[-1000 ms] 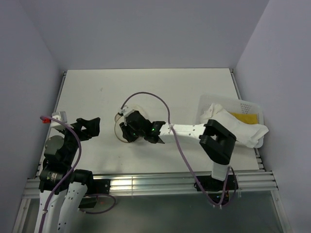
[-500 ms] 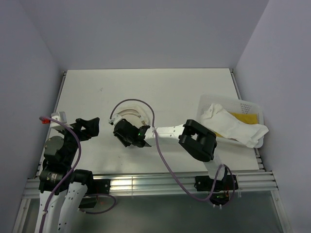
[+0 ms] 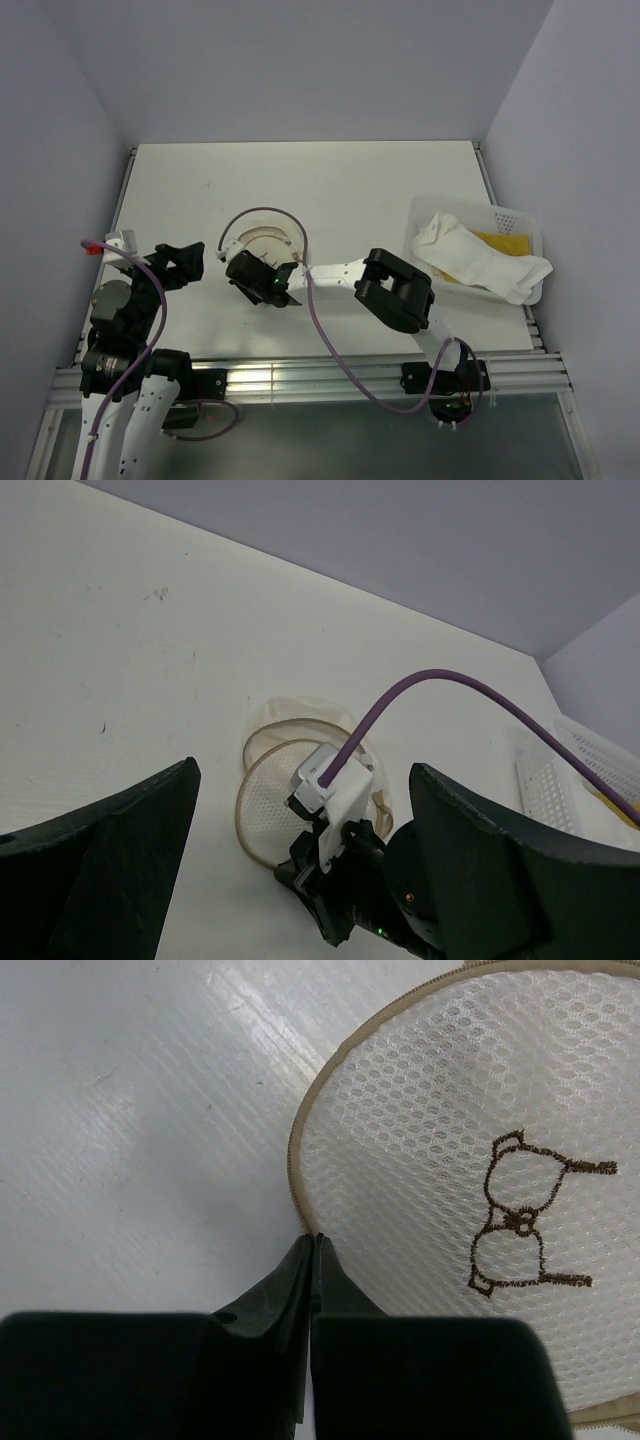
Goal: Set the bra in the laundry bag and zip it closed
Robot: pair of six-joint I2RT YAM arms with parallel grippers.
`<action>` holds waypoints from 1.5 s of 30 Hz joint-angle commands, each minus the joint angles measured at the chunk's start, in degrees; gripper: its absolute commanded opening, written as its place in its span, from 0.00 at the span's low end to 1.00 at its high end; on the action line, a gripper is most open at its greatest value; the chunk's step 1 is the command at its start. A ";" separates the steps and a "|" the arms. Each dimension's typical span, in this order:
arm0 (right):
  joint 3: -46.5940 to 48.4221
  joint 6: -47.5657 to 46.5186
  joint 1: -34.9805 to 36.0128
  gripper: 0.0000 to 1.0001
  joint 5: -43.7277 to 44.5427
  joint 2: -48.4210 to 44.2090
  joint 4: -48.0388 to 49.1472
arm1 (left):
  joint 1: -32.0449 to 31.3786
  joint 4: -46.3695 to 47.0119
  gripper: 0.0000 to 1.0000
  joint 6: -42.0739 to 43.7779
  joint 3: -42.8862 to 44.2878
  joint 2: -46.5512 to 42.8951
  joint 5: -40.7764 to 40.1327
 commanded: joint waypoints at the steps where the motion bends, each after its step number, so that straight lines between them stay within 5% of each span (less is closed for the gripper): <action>1: 0.04 1.44 0.32 0.00 1.71 -0.58 0.42 | 0.45 1.39 0.93 0.07 1.33 -0.64 0.88; 12: -10.16 5.92 -0.20 0.00 7.51 -23.00 9.92 | 0.01 2.27 0.92 -3.17 0.36 2.61 9.83; 20: -12.72 9.27 -1.08 0.00 6.98 -35.31 10.02 | 0.01 -1.15 0.94 -9.23 -0.34 4.37 9.06; 33: -20.10 13.75 -2.40 0.00 8.13 -47.62 16.78 | 0.01 11.84 0.95 -24.97 -18.09 9.46 11.96; 45: -24.40 15.33 -3.81 0.00 5.32 -50.34 19.24 | -2.18 33.37 0.70 -25.24 -22.41 31.59 8.01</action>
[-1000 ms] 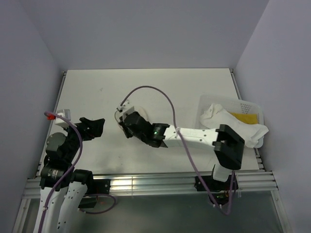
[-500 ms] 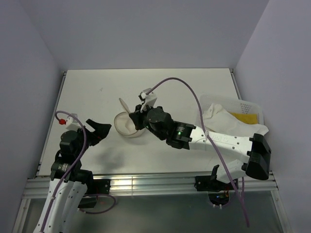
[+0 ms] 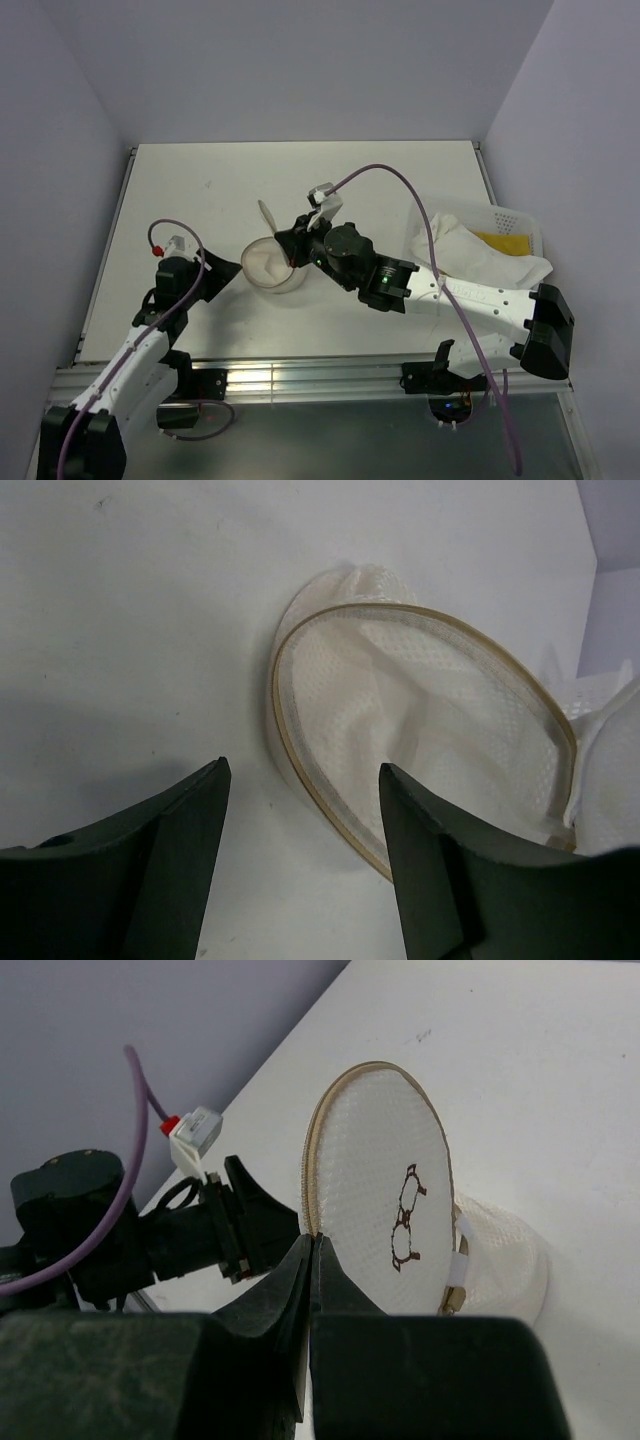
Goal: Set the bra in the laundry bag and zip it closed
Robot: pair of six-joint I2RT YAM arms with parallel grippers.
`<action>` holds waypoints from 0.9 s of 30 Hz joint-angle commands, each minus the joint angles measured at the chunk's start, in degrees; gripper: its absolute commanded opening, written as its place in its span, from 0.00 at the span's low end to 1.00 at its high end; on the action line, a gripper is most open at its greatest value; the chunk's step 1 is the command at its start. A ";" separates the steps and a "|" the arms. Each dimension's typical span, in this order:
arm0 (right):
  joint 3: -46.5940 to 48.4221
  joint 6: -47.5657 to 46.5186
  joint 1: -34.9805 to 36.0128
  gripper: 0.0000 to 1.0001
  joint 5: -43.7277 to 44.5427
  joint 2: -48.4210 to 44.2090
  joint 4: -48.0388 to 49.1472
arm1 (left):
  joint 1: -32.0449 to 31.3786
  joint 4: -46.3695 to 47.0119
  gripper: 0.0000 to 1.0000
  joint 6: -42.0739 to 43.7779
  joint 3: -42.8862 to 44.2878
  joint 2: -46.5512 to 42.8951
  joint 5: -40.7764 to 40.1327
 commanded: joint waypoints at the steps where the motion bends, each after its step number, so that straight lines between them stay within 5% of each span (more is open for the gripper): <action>1: -0.84 1.00 -0.70 0.00 -0.49 -2.22 3.86 | -1.22 11.67 0.67 -0.08 0.17 6.06 -2.22; 9: -2.34 1.43 -1.76 0.00 -2.43 -3.53 4.65 | -4.48 19.32 0.59 2.03 3.16 22.93 -5.48; 17: -3.66 1.61 -2.64 0.00 -3.48 -4.33 4.74 | -5.53 26.27 0.31 1.50 2.99 26.91 -6.00; 21: -3.83 1.70 -2.82 0.00 -4.19 -4.50 4.82 | -5.53 28.82 0.34 1.33 3.16 29.28 -5.57; 24: -3.83 1.44 -2.90 0.00 -4.54 -4.68 4.65 | -5.62 29.70 0.51 1.50 3.78 31.74 -3.73; 26: -3.83 1.35 -2.99 0.00 -4.54 -4.77 4.65 | -5.62 30.84 0.49 1.33 3.69 32.79 -3.28; 27: -3.83 1.43 -3.08 0.00 -4.54 -4.77 4.65 | -5.62 31.11 0.40 1.24 3.60 32.80 -3.20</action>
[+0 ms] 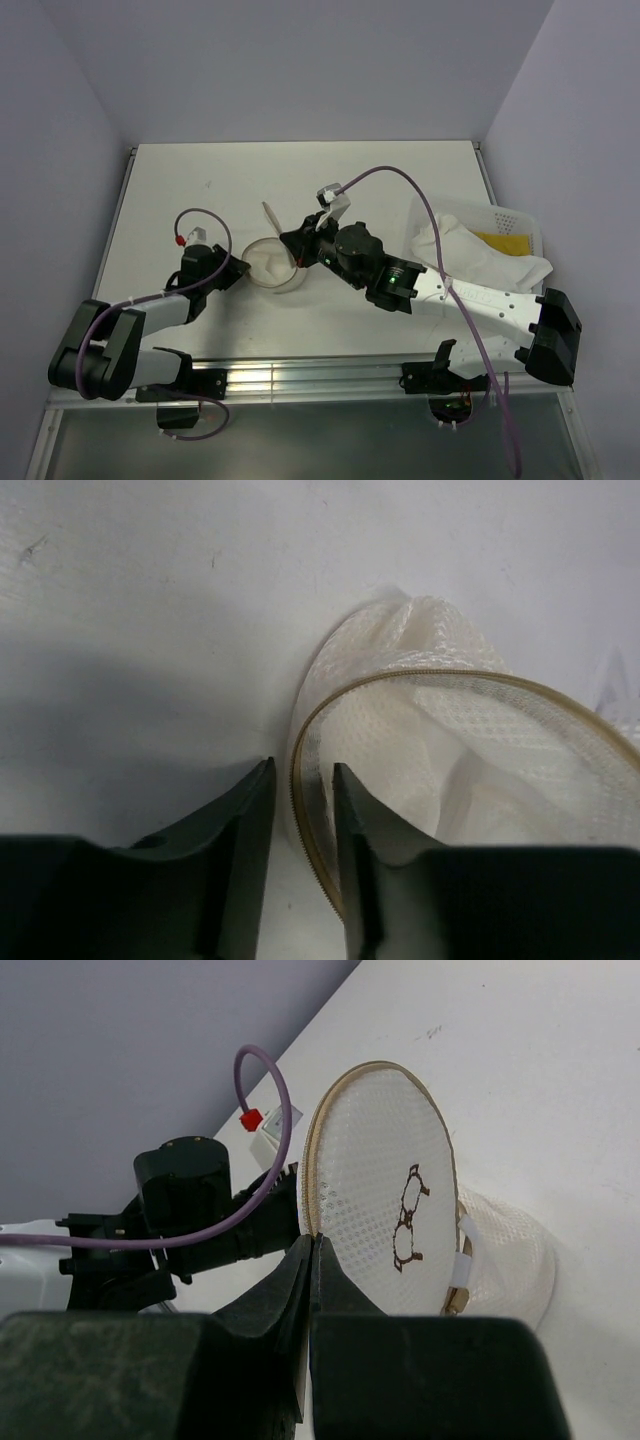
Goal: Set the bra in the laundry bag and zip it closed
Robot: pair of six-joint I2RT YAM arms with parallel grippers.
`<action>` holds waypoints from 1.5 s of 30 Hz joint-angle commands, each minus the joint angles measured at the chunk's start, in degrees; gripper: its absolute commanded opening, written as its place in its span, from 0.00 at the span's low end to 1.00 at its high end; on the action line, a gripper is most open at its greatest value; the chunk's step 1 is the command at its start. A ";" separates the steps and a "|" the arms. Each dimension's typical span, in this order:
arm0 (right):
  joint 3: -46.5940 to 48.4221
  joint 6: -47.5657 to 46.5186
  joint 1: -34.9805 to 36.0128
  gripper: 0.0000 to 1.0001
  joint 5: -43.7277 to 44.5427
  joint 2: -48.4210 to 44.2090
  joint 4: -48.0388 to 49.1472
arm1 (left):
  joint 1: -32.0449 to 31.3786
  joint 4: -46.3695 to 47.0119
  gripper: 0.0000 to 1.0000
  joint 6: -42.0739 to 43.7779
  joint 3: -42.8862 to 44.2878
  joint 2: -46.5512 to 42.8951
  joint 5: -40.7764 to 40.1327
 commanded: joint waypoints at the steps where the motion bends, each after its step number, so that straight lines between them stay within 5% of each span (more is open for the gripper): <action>1: 0.03 -0.05 -0.65 0.00 -0.15 -2.19 2.68 | -0.29 4.64 0.33 0.43 1.55 0.47 1.05; 2: 0.03 0.04 -0.74 0.00 -0.15 -2.19 2.68 | -0.29 4.64 0.25 0.34 1.55 -0.66 1.04; 3: -0.05 0.12 -0.74 0.00 -0.23 -2.27 2.68 | -0.29 4.21 0.05 0.43 1.55 -1.63 0.96; 4: -0.23 0.30 -0.74 0.00 0.03 -2.36 2.77 | -0.29 1.94 0.00 0.43 1.98 -4.42 0.35; 14: 6.25 2.24 -1.71 0.00 2.31 -1.05 -1.88 | -0.38 -19.60 0.00 0.87 11.28 -29.56 1.13; 23: 6.99 7.94 -2.50 0.00 -1.29 -3.06 -0.31 | -0.38 -37.97 0.00 5.70 24.13 -35.99 0.52; 30: 0.13 15.15 -2.41 0.00 -3.49 -4.82 3.03 | -0.38 -42.55 0.00 4.66 17.04 -42.24 -4.23; 36: -3.22 17.08 -4.25 0.00 -2.43 -1.49 2.86 | -0.38 -36.40 0.00 0.08 5.25 -49.36 -7.12; 45: -8.14 17.36 -13.04 0.03 -3.22 0.45 2.25 | -0.38 -38.79 0.00 0.87 1.03 -54.02 -6.79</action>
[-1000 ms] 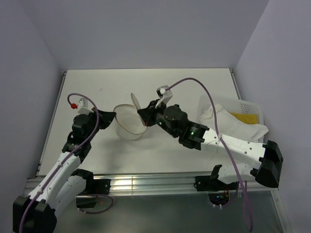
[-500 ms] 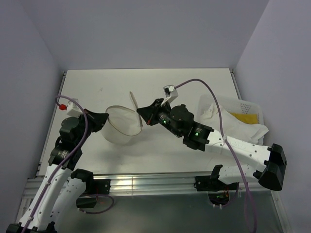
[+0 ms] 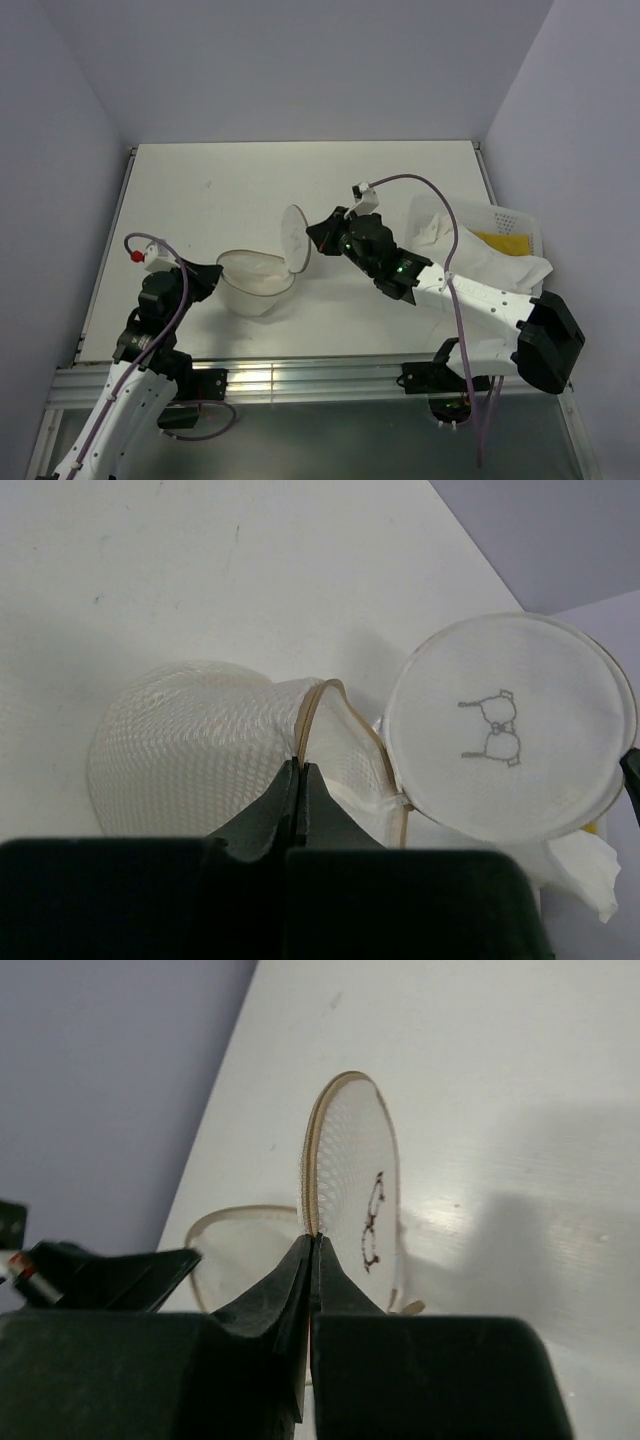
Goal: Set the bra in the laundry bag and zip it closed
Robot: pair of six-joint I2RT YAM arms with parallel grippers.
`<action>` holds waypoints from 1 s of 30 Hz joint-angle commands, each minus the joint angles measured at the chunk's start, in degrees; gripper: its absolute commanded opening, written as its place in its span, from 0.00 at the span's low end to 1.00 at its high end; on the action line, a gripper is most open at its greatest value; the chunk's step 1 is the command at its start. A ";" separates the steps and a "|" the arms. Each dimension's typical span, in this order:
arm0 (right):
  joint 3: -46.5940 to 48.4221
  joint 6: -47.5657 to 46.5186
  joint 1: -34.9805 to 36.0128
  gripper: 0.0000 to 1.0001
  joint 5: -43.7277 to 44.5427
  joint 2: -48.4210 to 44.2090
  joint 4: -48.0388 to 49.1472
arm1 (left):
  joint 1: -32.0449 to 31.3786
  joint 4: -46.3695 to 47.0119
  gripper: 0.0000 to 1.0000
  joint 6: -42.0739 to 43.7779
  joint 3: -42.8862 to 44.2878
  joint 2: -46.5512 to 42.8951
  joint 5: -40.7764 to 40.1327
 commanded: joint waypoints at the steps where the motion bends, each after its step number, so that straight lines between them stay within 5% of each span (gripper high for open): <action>1: -0.42 0.04 -2.60 0.04 0.51 1.71 1.37 | -0.11 2.34 0.00 -0.83 -1.89 -1.46 0.65; 12: -0.86 -7.95 -8.66 0.57 4.38 -3.53 -8.12 | -0.11 2.43 0.03 -1.10 -1.71 -1.98 3.21; 19: -7.00 -10.15 -17.26 0.51 9.03 -19.62 -17.70 | -0.11 1.64 0.27 -0.84 -0.48 -3.30 3.29; 22: -7.81 -11.82 -24.29 0.47 12.72 -25.51 -23.76 | -0.11 1.46 0.47 -0.49 0.74 -4.36 4.26; 26: -7.72 -14.02 -31.77 0.46 18.70 -28.07 -31.83 | -0.11 3.39 0.81 1.17 5.03 -4.45 8.47; 30: -8.51 -12.88 -33.10 0.52 20.11 -25.63 -31.42 | -0.11 0.94 0.91 6.45 12.32 -2.25 10.23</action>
